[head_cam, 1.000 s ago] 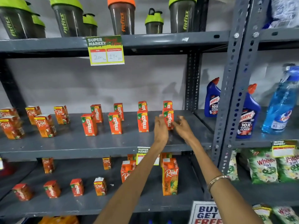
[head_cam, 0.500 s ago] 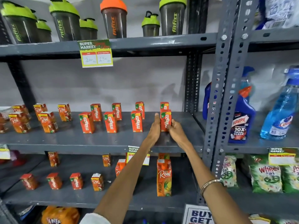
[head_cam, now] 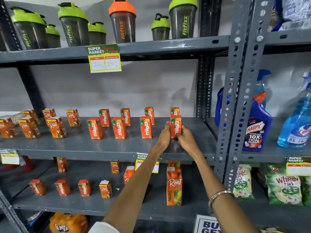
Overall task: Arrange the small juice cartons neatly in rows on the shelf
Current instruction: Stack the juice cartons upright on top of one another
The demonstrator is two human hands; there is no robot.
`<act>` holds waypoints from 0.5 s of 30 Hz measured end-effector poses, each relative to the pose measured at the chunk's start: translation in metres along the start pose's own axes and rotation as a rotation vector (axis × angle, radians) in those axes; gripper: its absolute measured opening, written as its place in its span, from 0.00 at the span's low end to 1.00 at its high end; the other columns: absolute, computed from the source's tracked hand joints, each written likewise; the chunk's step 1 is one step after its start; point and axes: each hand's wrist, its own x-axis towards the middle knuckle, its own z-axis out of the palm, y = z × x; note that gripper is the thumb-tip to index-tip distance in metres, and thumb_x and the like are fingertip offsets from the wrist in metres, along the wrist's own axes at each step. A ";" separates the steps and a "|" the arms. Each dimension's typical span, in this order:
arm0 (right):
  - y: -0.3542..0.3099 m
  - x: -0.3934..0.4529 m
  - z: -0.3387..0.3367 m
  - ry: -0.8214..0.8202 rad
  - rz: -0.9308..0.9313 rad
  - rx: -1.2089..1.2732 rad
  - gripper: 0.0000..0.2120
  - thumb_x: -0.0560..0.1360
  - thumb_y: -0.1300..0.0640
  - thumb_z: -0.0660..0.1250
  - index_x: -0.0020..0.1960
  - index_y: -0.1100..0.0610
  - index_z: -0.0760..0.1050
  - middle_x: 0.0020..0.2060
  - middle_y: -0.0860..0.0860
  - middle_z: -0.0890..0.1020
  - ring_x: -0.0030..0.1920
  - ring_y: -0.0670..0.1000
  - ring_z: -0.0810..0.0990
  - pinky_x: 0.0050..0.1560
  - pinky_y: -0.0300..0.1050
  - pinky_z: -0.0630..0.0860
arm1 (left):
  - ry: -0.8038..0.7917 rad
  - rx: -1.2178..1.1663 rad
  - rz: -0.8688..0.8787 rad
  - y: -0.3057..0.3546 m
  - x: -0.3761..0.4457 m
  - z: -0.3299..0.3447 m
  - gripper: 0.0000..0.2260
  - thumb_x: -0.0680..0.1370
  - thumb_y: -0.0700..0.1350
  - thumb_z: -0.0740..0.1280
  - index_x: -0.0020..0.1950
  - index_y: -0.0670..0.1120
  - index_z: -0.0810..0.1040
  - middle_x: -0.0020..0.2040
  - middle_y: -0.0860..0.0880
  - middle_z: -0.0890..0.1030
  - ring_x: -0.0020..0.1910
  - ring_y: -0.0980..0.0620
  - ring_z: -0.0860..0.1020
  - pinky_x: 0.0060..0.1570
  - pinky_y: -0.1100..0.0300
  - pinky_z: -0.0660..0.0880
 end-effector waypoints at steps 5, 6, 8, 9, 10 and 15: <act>0.001 0.001 0.002 0.027 -0.005 -0.026 0.17 0.81 0.57 0.64 0.69 0.57 0.73 0.56 0.51 0.83 0.59 0.52 0.82 0.52 0.37 0.76 | -0.008 0.006 -0.003 -0.001 0.003 -0.001 0.27 0.86 0.56 0.43 0.75 0.45 0.71 0.72 0.41 0.75 0.71 0.46 0.74 0.77 0.46 0.65; 0.000 0.001 0.002 0.033 0.000 -0.044 0.17 0.81 0.56 0.64 0.69 0.58 0.72 0.56 0.52 0.83 0.60 0.54 0.82 0.51 0.37 0.75 | -0.012 0.015 0.000 0.000 0.002 0.000 0.27 0.86 0.56 0.43 0.75 0.45 0.71 0.72 0.41 0.76 0.69 0.47 0.75 0.76 0.46 0.65; -0.004 -0.004 0.002 0.057 -0.008 -0.102 0.20 0.80 0.57 0.66 0.71 0.58 0.70 0.59 0.54 0.82 0.62 0.55 0.82 0.55 0.41 0.76 | -0.001 0.026 0.006 0.004 -0.004 0.002 0.26 0.86 0.56 0.44 0.73 0.44 0.72 0.70 0.42 0.77 0.64 0.51 0.77 0.76 0.47 0.66; -0.006 -0.009 0.004 0.101 -0.046 -0.157 0.23 0.79 0.58 0.68 0.72 0.58 0.68 0.62 0.55 0.81 0.63 0.55 0.81 0.58 0.44 0.76 | 0.033 0.029 0.021 0.005 -0.010 0.000 0.26 0.86 0.56 0.45 0.74 0.44 0.71 0.71 0.42 0.76 0.64 0.51 0.76 0.76 0.47 0.65; -0.007 -0.017 0.009 0.174 -0.110 -0.217 0.26 0.78 0.59 0.69 0.74 0.58 0.66 0.65 0.55 0.79 0.65 0.53 0.78 0.61 0.46 0.75 | 0.086 0.033 0.052 0.003 -0.017 -0.006 0.25 0.86 0.56 0.46 0.76 0.45 0.68 0.75 0.43 0.73 0.69 0.49 0.74 0.77 0.47 0.62; -0.019 -0.064 0.055 0.403 -0.482 -0.164 0.23 0.78 0.62 0.64 0.73 0.54 0.69 0.67 0.48 0.75 0.64 0.42 0.75 0.64 0.32 0.72 | 0.337 0.020 0.343 -0.013 -0.066 -0.069 0.24 0.86 0.54 0.54 0.82 0.51 0.59 0.80 0.56 0.62 0.78 0.58 0.61 0.77 0.58 0.59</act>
